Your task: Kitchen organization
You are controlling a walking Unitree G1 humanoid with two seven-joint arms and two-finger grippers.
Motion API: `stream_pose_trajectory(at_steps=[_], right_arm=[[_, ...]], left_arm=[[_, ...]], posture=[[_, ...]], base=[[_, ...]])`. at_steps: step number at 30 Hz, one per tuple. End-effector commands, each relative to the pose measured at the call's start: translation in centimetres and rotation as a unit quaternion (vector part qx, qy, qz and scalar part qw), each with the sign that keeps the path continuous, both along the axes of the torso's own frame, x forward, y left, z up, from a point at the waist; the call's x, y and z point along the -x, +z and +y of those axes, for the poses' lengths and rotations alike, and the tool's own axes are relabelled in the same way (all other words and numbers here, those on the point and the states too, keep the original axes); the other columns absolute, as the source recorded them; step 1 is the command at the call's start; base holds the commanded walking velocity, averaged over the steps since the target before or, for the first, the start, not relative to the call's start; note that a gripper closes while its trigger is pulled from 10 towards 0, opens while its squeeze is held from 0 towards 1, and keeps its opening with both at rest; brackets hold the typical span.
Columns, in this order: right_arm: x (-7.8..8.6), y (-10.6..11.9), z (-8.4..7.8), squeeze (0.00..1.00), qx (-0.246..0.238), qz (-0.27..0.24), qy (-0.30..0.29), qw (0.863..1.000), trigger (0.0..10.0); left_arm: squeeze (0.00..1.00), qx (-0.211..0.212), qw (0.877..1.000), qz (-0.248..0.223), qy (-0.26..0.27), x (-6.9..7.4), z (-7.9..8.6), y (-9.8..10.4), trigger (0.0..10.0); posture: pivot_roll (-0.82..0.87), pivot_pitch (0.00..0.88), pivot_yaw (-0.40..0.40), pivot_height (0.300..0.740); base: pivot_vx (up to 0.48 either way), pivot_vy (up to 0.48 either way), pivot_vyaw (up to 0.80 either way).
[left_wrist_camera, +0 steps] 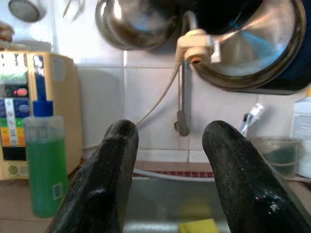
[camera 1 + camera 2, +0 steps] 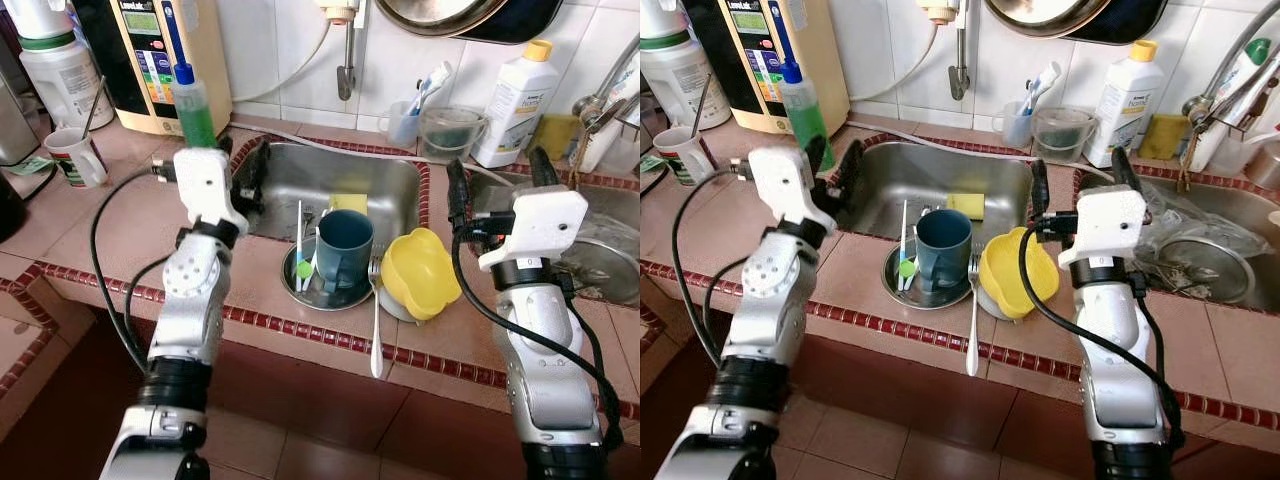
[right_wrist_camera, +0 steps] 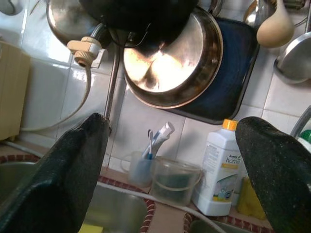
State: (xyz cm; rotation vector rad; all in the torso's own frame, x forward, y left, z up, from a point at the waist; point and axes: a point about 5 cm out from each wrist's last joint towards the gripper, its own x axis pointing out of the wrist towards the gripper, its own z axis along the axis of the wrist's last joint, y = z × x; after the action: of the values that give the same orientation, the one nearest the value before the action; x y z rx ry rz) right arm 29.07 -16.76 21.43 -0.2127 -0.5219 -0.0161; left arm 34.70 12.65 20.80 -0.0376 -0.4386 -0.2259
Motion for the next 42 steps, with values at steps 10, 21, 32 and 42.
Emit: stream_pose_trajectory(at_steps=[10, 21, 32, 42], right_arm=[[-0.04, -0.56, 0.28, 0.0, 0.003, 0.005, -0.001, 1.0, 10.0], [-0.21, -0.77, 0.53, 0.0, 0.002, 0.009, 0.003, 1.0, 10.0], [-0.29, -0.86, 0.56, 0.0, 0.001, 0.011, 0.003, 1.0, 10.0], [-0.36, -0.86, 0.61, 0.0, 0.001, 0.01, 0.003, 1.0, 10.0]], left_arm=[[0.0, -0.006, 1.0, -0.013, -0.016, 0.43, -0.46, 0.65, 10.0], [0.0, -0.008, 1.0, -0.011, -0.021, 0.5, -0.6, 0.67, 10.0], [0.0, -0.012, 1.0, -0.006, -0.023, 0.49, -0.65, 0.56, 10.0], [0.0, -0.012, 1.0, -0.006, -0.024, 0.47, -0.72, 0.58, 10.0]], posture=[[-0.15, 0.0, 0.02, 0.74], [-0.14, 0.0, 0.019, 0.74], [-0.14, 0.0, 0.022, 0.74], [-0.14, 0.0, 0.022, 0.74]], base=[[0.0, 0.0, 0.0], [0.0, 0.0, 0.0], [-0.096, 0.0, 0.0], [-0.261, 0.0, 0.0]])
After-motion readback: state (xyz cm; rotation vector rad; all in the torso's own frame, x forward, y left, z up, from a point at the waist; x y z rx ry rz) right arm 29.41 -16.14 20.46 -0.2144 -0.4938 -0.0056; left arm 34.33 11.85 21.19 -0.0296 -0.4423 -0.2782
